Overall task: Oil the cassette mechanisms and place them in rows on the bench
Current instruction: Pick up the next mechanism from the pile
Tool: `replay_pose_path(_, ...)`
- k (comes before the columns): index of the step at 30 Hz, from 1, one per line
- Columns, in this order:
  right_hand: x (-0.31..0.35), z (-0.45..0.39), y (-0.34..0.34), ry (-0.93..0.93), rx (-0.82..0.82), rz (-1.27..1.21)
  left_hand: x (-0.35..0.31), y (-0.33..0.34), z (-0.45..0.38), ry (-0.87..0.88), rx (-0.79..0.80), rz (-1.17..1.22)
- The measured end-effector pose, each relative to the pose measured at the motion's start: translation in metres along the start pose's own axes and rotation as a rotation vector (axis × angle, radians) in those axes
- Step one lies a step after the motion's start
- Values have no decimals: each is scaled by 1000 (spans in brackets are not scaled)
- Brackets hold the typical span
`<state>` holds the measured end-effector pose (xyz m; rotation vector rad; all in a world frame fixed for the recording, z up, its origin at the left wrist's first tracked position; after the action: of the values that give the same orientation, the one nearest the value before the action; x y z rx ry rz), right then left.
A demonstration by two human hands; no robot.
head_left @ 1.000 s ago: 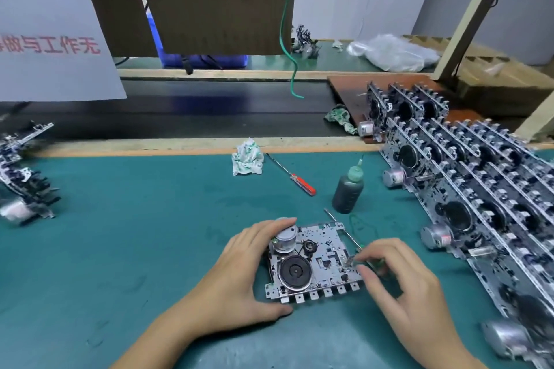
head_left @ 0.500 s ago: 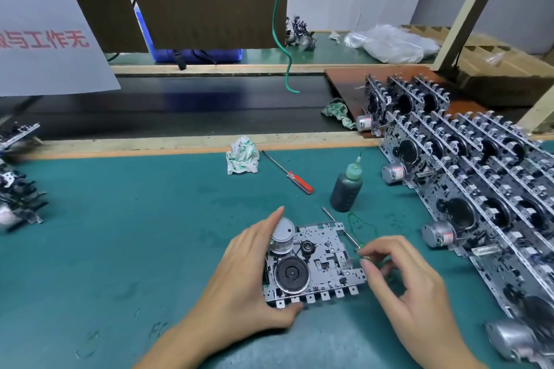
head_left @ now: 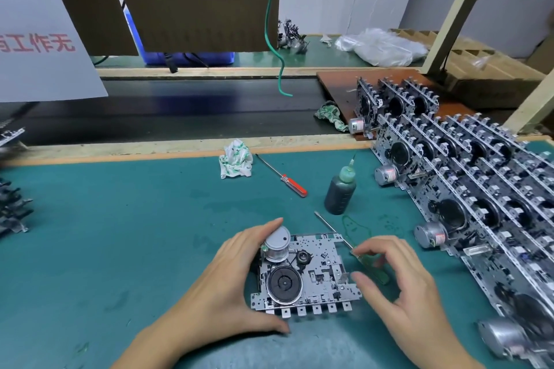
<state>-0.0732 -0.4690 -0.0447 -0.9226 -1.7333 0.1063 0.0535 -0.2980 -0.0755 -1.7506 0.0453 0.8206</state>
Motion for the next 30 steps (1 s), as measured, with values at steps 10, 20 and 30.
replay_pose_path(10, 4, -29, 47, -93, 726, 574, -3, 0, 1, 33, -3, 3)
replay_pose_path(20, 23, -49, 53, -164, 746, 710, 4, -5, 2, -34, -63, 114)
replay_pose_path(30, 55, -26, 75, 327, 905, -1120, -4, 30, -8, -336, 206, 1471)
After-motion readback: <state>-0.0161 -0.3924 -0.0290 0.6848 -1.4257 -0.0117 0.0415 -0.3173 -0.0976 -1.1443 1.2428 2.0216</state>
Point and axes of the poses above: each hand's wrist, its own z-axis away from the middle knuckle, its own y-axis out of the palm, x = y × z, the point moved 6 cm from there along -z, towards the middle knuckle, and after that the axes turned 11 degrees about -z, right-handed, at the moved point
